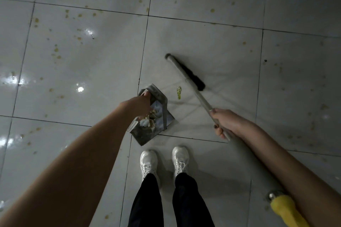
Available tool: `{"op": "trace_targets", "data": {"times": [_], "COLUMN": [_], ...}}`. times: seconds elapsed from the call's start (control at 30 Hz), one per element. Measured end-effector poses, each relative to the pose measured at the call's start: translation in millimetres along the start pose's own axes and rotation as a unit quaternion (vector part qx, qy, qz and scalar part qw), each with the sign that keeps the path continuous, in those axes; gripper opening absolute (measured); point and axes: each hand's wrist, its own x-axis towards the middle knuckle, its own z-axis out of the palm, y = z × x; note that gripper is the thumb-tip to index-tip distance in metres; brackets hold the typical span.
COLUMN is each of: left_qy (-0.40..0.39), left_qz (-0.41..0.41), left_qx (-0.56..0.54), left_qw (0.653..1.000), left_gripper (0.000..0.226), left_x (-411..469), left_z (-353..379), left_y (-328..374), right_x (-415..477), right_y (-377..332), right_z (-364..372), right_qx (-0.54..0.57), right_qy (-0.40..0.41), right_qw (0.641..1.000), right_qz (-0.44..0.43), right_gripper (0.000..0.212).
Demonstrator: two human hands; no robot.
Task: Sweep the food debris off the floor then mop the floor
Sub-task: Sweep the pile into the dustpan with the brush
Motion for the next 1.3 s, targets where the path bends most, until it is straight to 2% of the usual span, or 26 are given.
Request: {"op": "trace_targets", "data": {"times": [0.07, 0.13, 0.2, 0.33, 0.4, 0.5, 0.57, 0.67, 0.77, 0.87, 0.93, 1.07, 1.2, 1.3], "left_qy": [0.000, -0.006, -0.012, -0.018, -0.019, -0.017, -0.020, -0.025, -0.029, -0.031, -0.017, 0.023, 0.029, 0.025], "left_qz": [-0.001, -0.002, -0.008, 0.006, 0.013, 0.016, 0.014, 0.014, 0.007, 0.004, 0.011, 0.029, 0.034, 0.045], "left_qx": [-0.007, -0.013, -0.024, -0.038, -0.035, -0.032, -0.037, -0.035, -0.035, -0.024, -0.018, -0.035, -0.032, -0.040], "left_qw": [1.000, 1.000, 1.000, 0.999, 0.999, 0.999, 0.999, 0.999, 0.999, 0.999, 1.000, 0.999, 0.999, 0.998], "left_gripper": [0.068, 0.069, 0.070, 0.068, 0.069, 0.066, 0.063, 0.060, 0.056, 0.056, 0.057, 0.055, 0.055, 0.055], "left_x": [1, -1, -3, -7, -9, -7, -7, -9, -11, -14, -16, -16, -18, -20], "left_z": [-3, -6, -6, -8, -8, -9, -9, -9, -10, -13, -11, -15, -20, -22], "left_y": [-5, -7, -8, -12, -11, -12, -14, -15, -18, -21, -20, -22, -25, -24], "right_x": [-10, -22, -31, -41, -43, -40, -30, -16, -11, -17, -26, -39, -40, -38], "right_y": [-2, -5, -9, -16, -17, -13, -8, -4, 1, 5, 5, -2, -3, -4], "right_z": [8, 3, -10, -32, -40, -40, -32, -11, 5, 4, -1, -8, -18, -25], "right_qx": [0.003, 0.015, 0.014, -0.002, 0.015, -0.023, -0.010, 0.086, 0.080, 0.089, 0.089, 0.097, 0.113, 0.118], "right_qy": [-0.080, -0.182, -0.224, -0.171, -0.136, -0.048, -0.020, -0.069, -0.121, -0.184, -0.197, -0.170, -0.111, -0.081], "right_qw": [0.995, 0.975, 0.964, 0.982, 0.989, 0.998, 0.999, 0.993, 0.986, 0.969, 0.965, 0.976, 0.987, 0.990], "right_qz": [0.053, 0.123, 0.145, 0.079, 0.050, -0.021, -0.036, 0.050, 0.088, 0.138, 0.151, 0.099, 0.020, 0.003], "right_gripper": [0.015, 0.033, 0.040, 0.015, 0.015, 0.019, 0.019, 0.030, 0.030, 0.053, 0.056, 0.040, 0.023, 0.022]}}
